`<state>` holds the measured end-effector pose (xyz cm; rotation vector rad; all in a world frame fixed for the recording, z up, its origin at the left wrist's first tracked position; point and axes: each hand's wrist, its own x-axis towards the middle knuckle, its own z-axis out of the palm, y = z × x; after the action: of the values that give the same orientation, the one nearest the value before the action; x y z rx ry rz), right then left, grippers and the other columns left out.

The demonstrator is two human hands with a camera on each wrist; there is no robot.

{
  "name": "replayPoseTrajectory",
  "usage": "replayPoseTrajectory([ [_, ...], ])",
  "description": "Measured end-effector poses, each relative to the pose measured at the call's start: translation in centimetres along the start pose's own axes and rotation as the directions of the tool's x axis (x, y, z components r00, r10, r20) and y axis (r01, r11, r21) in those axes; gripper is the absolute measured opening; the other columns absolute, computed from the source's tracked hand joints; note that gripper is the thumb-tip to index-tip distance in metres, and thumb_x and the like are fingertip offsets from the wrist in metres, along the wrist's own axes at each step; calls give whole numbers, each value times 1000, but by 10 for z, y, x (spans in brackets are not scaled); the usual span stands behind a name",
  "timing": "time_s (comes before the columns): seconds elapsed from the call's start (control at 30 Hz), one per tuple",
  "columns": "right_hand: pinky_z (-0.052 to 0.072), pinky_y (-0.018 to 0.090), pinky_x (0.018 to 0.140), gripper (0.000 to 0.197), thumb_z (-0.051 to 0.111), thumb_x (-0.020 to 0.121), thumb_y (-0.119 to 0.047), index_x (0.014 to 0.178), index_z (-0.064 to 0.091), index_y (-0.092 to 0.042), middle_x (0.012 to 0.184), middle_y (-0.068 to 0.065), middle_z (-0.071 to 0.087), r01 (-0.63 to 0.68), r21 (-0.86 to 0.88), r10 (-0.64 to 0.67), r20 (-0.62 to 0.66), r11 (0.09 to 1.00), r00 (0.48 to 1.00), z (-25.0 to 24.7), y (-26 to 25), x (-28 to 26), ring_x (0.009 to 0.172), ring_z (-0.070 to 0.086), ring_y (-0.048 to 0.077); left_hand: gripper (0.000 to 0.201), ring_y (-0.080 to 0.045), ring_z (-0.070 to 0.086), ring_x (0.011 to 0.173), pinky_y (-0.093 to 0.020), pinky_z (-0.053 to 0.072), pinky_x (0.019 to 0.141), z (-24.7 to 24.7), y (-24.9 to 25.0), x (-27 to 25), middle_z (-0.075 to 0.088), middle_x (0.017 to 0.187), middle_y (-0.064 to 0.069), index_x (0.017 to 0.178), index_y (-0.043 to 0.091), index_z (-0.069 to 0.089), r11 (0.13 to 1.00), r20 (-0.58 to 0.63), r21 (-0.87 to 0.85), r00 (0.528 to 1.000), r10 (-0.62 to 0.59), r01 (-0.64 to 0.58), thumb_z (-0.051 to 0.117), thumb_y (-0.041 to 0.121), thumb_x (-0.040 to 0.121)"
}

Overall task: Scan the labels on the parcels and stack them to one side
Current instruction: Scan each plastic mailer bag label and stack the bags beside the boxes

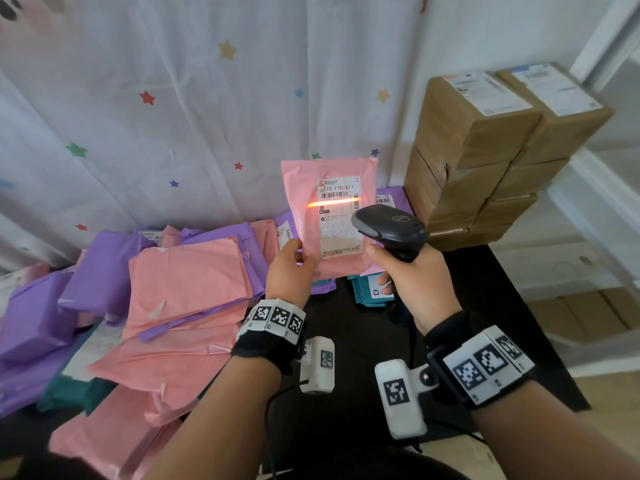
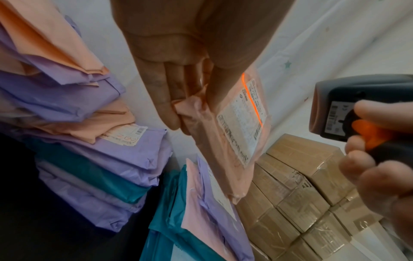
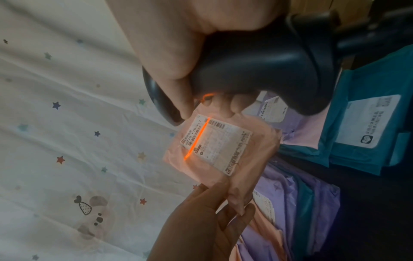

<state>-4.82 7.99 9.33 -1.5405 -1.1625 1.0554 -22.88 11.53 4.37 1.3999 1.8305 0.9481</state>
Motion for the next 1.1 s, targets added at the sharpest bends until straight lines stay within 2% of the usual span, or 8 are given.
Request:
replayPoseTrajectory([
  [0.27,53,29,59,11,74,85,-29,89,68,-21,60,1,68,14,41,-12,-49,999,999,-5,7,9,56,65,9,9,-19,58,85,-29,48,73,9,-5,8,57,96,2,100,20,53,1000,8,13,1000,-15,15,56,22,92],
  [0.4,55,31,63,19,75,85,-31,97,69,-18,67,0,69,3,33,-1,-66,999,998,-7,12,16,60,66,8,6,-17,57,83,-25,44,64,15,-3,16,58,97,2,97,21,50,999,31,49,999,-13,12,54,21,92],
  [0.57,52,23,59,24,76,84,-33,102,68,-20,79,2,70,-40,45,44,-97,998,994,-18,22,27,61,67,3,26,-27,61,97,-42,52,86,34,13,32,62,109,-6,116,9,54,997,61,25,995,-77,76,53,18,92],
  [0.67,49,17,52,17,77,84,-30,95,67,-21,71,-2,69,-79,28,82,-116,996,990,-30,30,34,55,65,0,30,-31,62,96,-45,53,86,55,27,45,62,106,-9,119,7,50,994,66,-5,992,-111,111,53,14,90],
  [0.8,48,17,51,16,78,83,-31,91,66,-23,66,-4,68,-115,-3,113,-166,993,980,-50,42,44,56,66,-1,29,-34,63,96,-44,54,84,85,41,61,61,107,-13,117,6,46,984,44,-25,984,-173,175,51,9,90],
  [0.9,50,21,55,15,78,83,-32,87,65,-27,63,-5,68,-126,-17,121,-185,992,975,-61,47,50,57,66,0,25,-31,63,94,-38,52,83,105,47,67,64,107,-15,114,7,45,986,58,62,986,-158,154,49,12,91],
  [0.97,50,23,55,16,78,82,-31,89,66,-23,60,-5,68,-136,-14,130,-191,991,973,-67,49,54,53,65,1,29,-31,62,96,-34,48,80,114,49,69,64,109,-15,120,7,45,980,71,151,988,-139,127,47,16,93],
  [1.1,48,16,48,17,79,82,-29,89,68,-17,56,-5,67,-115,-2,113,-177,993,978,-70,51,59,50,64,2,36,-32,58,109,-35,45,92,120,46,70,56,124,-16,126,7,51,946,145,321,984,-106,54,47,26,95],
])
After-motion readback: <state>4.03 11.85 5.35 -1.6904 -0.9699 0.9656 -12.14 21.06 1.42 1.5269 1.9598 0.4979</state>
